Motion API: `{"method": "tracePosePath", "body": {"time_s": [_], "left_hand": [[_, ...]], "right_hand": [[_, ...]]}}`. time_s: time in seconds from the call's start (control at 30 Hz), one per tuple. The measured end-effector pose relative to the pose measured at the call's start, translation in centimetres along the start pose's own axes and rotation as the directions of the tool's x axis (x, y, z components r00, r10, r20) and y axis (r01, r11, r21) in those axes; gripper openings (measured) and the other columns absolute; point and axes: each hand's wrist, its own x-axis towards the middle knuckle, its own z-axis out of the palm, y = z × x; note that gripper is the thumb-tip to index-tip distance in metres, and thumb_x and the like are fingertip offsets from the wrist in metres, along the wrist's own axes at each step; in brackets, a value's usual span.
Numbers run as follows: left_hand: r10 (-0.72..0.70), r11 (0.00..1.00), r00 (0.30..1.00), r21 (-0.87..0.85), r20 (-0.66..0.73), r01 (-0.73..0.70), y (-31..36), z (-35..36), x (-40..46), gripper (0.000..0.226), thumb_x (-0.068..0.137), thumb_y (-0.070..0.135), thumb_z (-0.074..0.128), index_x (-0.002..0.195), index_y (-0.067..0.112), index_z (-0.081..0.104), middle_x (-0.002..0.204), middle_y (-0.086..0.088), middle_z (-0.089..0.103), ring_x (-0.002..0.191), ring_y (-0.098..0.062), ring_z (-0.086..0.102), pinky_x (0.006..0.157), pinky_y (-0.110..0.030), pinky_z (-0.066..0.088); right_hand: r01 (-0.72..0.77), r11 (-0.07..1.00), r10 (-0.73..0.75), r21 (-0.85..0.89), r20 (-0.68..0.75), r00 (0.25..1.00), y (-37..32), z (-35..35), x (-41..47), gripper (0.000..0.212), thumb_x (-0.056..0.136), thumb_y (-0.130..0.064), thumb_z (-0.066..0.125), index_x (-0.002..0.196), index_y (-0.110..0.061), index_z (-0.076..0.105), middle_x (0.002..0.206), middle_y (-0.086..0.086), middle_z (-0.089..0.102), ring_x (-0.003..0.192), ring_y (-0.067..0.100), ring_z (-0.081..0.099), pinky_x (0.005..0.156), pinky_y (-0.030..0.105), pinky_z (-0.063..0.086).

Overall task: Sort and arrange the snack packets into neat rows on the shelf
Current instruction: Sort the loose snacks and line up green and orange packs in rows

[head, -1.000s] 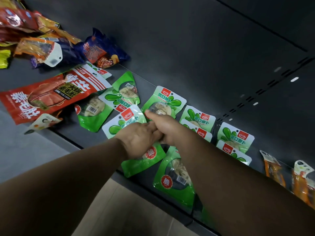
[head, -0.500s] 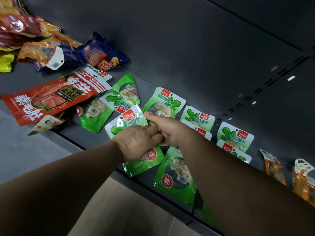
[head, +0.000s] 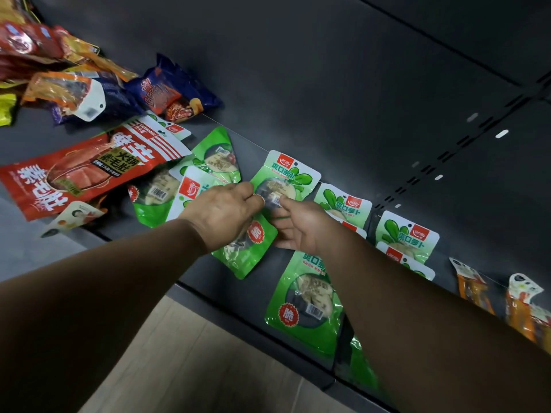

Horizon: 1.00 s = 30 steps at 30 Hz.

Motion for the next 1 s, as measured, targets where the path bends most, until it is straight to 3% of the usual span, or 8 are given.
{"method": "tracePosePath", "body": {"time_s": [0.07, 0.17, 0.27, 0.33, 0.47, 0.6, 0.8, 1.0], "left_hand": [[0.006, 1.0, 0.999, -0.008, 0.032, -0.005, 0.3, -0.3, 0.2, 0.031, 0.074, 0.001, 0.07, 0.105, 0.0, 0.066, 0.087, -0.018, 0.059, 0.074, -0.037, 0.062, 0.059, -0.037, 0.05], [-0.093, 0.996, 0.994, -0.004, 0.066, 0.093, 0.6, -0.6, 1.0, 0.042, 0.094, 0.011, 0.042, 0.136, 0.012, 0.044, 0.123, -0.012, 0.048, 0.113, -0.03, 0.05, 0.089, -0.036, 0.041], [-0.164, 0.986, 0.984, 0.024, 0.07, 0.163, 0.5, -1.0, 1.4, 0.041, 0.095, 0.013, 0.039, 0.136, 0.013, 0.041, 0.124, -0.009, 0.045, 0.115, -0.027, 0.048, 0.091, -0.034, 0.039], [-0.208, 0.978, 0.974, -0.008, 0.094, 0.21, 0.4, -1.1, 1.5, 0.04, 0.093, 0.011, 0.042, 0.133, 0.011, 0.043, 0.122, -0.01, 0.046, 0.113, -0.028, 0.048, 0.09, -0.034, 0.039], [-0.345, 0.929, 0.935, -0.109, 0.086, 0.353, 0.2, -1.3, 1.9, 0.039, 0.091, 0.014, 0.049, 0.129, 0.01, 0.046, 0.125, -0.012, 0.046, 0.113, -0.031, 0.049, 0.088, -0.034, 0.038], [-0.463, 0.865, 0.886, -0.204, 0.034, 0.459, -0.2, -1.4, 2.4, 0.04, 0.089, 0.007, 0.046, 0.129, 0.009, 0.049, 0.124, -0.015, 0.049, 0.111, -0.033, 0.05, 0.086, -0.035, 0.037], [-0.422, 0.89, 0.903, -0.156, 0.073, 0.429, 0.5, -1.0, 2.5, 0.045, 0.087, 0.017, 0.058, 0.131, 0.012, 0.048, 0.126, -0.011, 0.049, 0.115, -0.03, 0.051, 0.091, -0.034, 0.04], [-0.359, 0.921, 0.932, -0.143, 0.046, 0.362, 1.3, -0.2, 3.1, 0.049, 0.081, 0.02, 0.067, 0.127, 0.013, 0.051, 0.116, -0.008, 0.05, 0.108, -0.028, 0.054, 0.087, -0.036, 0.044]], "right_hand": [[0.0, 1.0, 0.0, 0.001, 0.007, 1.0, 0.0, -0.1, -0.1, 0.036, 0.101, -0.037, 0.038, 0.09, -0.01, 0.06, 0.094, 0.01, 0.066, 0.09, 0.025, 0.062, 0.086, 0.039, 0.048], [0.001, 1.0, 0.0, -0.024, 0.024, 1.0, 0.1, -0.1, -0.4, 0.019, 0.097, -0.013, 0.044, 0.095, -0.006, 0.061, 0.106, 0.015, 0.068, 0.083, 0.025, 0.063, 0.084, 0.039, 0.05], [0.036, 0.985, -0.021, -0.167, 0.093, 0.995, 0.5, -0.1, -0.3, 0.032, 0.091, 0.006, 0.041, 0.113, -0.006, 0.061, 0.119, 0.018, 0.064, 0.099, 0.028, 0.064, 0.085, 0.035, 0.049], [0.065, 0.95, -0.019, -0.304, 0.154, 0.988, 0.8, -0.1, -0.4, 0.035, 0.087, 0.015, 0.045, 0.102, -0.012, 0.062, 0.114, 0.014, 0.066, 0.098, 0.023, 0.064, 0.086, 0.032, 0.049], [0.107, 0.869, 0.024, -0.482, 0.258, 0.966, 1.5, -0.1, -0.4, 0.043, 0.084, 0.006, 0.063, 0.123, -0.009, 0.055, 0.121, 0.013, 0.065, 0.109, 0.024, 0.063, 0.095, 0.034, 0.045], [0.121, 0.89, 0.036, -0.439, 0.331, 0.943, 1.6, 0.0, 0.0, 0.061, 0.082, -0.01, 0.072, 0.137, -0.012, 0.044, 0.125, 0.009, 0.062, 0.113, 0.022, 0.06, 0.091, 0.033, 0.047], [0.182, 0.966, -0.136, -0.182, 0.238, 0.962, 1.5, 1.1, 0.6, 0.027, 0.083, -0.014, 0.071, 0.109, -0.012, 0.064, 0.115, 0.01, 0.068, 0.107, 0.023, 0.063, 0.096, 0.043, 0.049], [0.206, 0.973, -0.202, -0.1, 0.051, 0.978, 1.8, 0.7, 1.0, 0.005, 0.088, -0.017, 0.066, 0.09, -0.013, 0.064, 0.106, 0.012, 0.068, 0.086, 0.02, 0.065, 0.075, 0.033, 0.052]]}}
